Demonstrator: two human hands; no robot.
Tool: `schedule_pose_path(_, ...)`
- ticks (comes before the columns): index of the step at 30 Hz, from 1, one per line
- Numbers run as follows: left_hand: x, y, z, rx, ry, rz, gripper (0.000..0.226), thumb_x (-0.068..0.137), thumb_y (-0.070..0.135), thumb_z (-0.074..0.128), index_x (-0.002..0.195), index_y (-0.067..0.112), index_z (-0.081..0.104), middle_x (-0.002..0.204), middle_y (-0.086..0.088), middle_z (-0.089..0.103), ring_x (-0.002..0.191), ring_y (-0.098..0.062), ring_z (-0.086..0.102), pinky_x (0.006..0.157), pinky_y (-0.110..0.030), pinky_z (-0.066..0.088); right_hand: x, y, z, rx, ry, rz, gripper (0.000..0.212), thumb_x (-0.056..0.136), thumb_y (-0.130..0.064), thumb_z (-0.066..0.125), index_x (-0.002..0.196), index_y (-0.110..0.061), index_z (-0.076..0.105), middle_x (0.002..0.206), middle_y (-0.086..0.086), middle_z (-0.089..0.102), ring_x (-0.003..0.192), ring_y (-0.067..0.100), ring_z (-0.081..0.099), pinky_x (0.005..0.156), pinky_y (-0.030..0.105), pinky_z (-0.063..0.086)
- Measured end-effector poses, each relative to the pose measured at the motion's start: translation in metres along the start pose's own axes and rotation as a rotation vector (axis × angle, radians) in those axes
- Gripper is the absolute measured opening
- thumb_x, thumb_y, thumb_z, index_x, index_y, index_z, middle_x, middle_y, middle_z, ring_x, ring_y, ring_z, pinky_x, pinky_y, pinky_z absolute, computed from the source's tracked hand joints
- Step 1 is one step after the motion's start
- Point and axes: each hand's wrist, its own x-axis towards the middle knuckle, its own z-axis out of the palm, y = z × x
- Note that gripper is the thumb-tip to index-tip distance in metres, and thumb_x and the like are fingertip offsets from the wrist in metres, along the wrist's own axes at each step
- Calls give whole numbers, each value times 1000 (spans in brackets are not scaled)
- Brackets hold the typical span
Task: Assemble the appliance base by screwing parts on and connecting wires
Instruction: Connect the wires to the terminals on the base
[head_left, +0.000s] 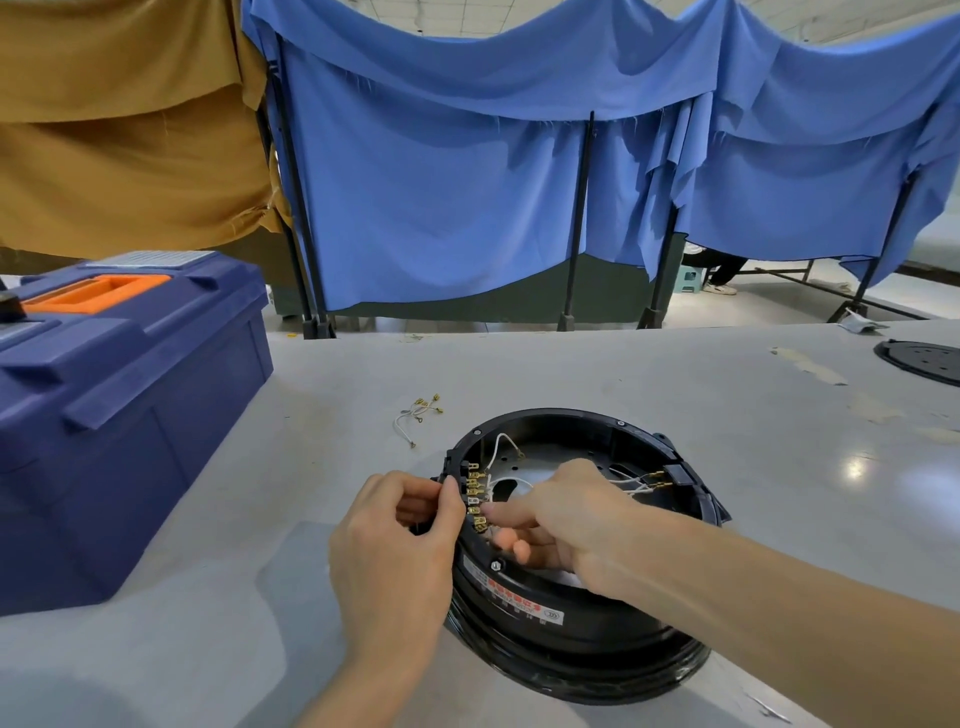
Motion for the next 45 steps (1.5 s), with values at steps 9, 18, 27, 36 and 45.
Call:
schedule_pose_path(9,0,2,-1,11,0,-39,22,77,33,78,62,27,62,60,12,62,65,-3,59,57,-27,47,-1,-2,-10,-81,-181,89,14,89,-3,68,77,3,65,52,9,60,36,11,53,36,16,42)
schedule_pose_path(18,-1,5,-2,1,-30,-62,20,71,32,82,62,26,64,63,21,63,60,0,59,54,-19,42,1,2,-6,88,-155,41,3,91,12,56,89,10,57,48,14,59,34,15,56,36,18,45)
schedule_pose_path(27,-2,4,-3,-9,-30,-97,21,71,36,81,65,27,63,58,15,63,56,-5,59,57,-33,49,2,3,-8,328,-226,120,14,94,18,42,92,13,54,58,23,66,45,23,68,39,21,51)
schedule_pose_path(36,-3,5,-3,-13,-21,-88,22,72,36,81,65,26,63,57,18,63,55,-4,59,59,-34,51,-3,1,-9,227,-222,91,17,92,18,49,107,18,57,63,21,67,47,21,68,42,21,53)
schedule_pose_path(45,-3,3,-3,-14,-21,-70,21,72,34,81,65,26,63,55,15,62,54,-5,58,55,-29,46,-25,-11,-29,-629,-97,-434,3,90,-8,68,92,-5,68,69,11,69,48,21,66,44,26,50)
